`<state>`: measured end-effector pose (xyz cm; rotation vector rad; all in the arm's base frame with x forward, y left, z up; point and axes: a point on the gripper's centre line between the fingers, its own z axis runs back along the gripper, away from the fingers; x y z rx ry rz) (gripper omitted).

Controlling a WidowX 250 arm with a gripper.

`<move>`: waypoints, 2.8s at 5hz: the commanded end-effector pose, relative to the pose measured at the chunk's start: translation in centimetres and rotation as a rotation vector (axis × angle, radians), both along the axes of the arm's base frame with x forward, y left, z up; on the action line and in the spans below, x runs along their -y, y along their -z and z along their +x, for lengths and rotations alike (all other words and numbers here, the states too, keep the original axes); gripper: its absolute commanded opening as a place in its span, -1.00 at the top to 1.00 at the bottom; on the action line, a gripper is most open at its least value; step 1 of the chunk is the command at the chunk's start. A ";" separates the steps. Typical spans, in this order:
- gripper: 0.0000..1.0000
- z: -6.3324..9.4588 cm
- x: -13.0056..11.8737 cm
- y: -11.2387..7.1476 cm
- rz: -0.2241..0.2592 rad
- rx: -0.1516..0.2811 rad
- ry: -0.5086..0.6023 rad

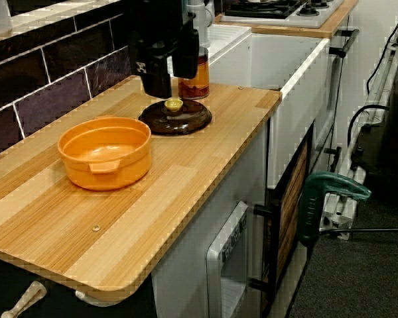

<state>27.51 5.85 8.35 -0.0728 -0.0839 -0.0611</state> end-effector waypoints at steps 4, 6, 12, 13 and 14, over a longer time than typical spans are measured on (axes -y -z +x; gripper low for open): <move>-1.00 2.5 -8.2 -1.9 0.143 0.159 0.523; -1.00 1.4 -8.0 -1.4 0.135 0.151 0.646; -1.00 1.1 -7.4 4.4 0.168 0.064 0.573; 1.00 0.6 -7.2 4.6 0.157 0.044 0.585; 1.00 0.6 -7.3 3.7 0.137 0.030 0.586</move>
